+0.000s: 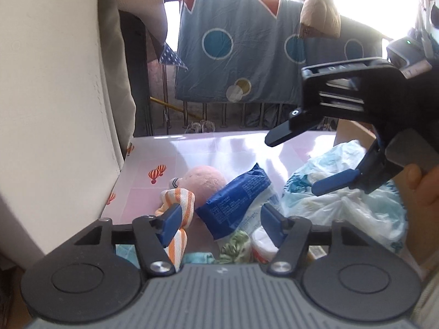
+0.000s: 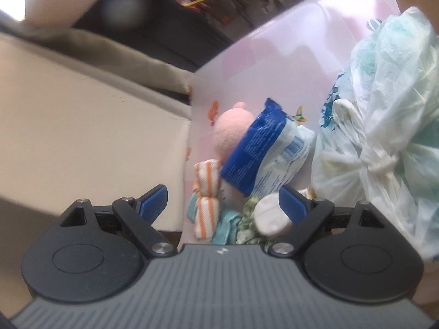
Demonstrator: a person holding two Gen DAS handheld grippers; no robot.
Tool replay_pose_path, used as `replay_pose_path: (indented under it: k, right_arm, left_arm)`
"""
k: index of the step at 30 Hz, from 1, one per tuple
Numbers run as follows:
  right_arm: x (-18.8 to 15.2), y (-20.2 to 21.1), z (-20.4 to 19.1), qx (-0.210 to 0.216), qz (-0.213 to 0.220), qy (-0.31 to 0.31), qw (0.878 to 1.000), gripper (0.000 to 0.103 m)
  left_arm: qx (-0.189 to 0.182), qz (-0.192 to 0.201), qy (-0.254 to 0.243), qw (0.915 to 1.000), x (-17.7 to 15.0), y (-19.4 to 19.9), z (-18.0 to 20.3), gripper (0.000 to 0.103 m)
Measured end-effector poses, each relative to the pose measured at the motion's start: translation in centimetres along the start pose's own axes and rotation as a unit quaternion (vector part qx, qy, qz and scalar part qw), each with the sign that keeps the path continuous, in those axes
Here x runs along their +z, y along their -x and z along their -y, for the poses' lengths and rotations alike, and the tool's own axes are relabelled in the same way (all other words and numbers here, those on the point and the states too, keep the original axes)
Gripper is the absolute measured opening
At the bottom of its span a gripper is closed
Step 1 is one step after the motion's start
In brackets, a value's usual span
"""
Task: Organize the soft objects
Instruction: 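Grasp the blue-and-white bag with the right tool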
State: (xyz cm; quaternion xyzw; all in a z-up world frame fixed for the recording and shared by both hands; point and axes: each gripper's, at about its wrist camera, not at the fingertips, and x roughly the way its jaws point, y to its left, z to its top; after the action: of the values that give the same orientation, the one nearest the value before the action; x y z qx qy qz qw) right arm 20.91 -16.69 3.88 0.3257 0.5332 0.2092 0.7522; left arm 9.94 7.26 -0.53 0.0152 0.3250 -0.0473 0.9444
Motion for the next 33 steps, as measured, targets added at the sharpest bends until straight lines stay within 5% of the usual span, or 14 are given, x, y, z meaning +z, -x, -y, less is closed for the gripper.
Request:
replay_pose_path:
  k: [15, 26, 33]
  right_arm:
    - [6.0, -10.9, 2.3, -0.098, -0.067, -0.077, 0.990, 0.089]
    - [6.0, -12.8, 3.0, -0.125, -0.073, -0.065, 0.987, 0.089]
    - [5.1, -13.1, 2.5, -0.110, -0.059, -0.032, 0.992, 0.076]
  left_arm:
    - [-0.022, -0.119, 0.046, 0.9916, 1.5, -10.1, -1.5, 0.059]
    - [-0.050, -0.102, 0.073, 0.9909, 1.5, -9.2, -1.1, 0.049]
    - [-0.066, -0.092, 0.061, 0.9917, 2.2, -7.3, -0.6, 0.042]
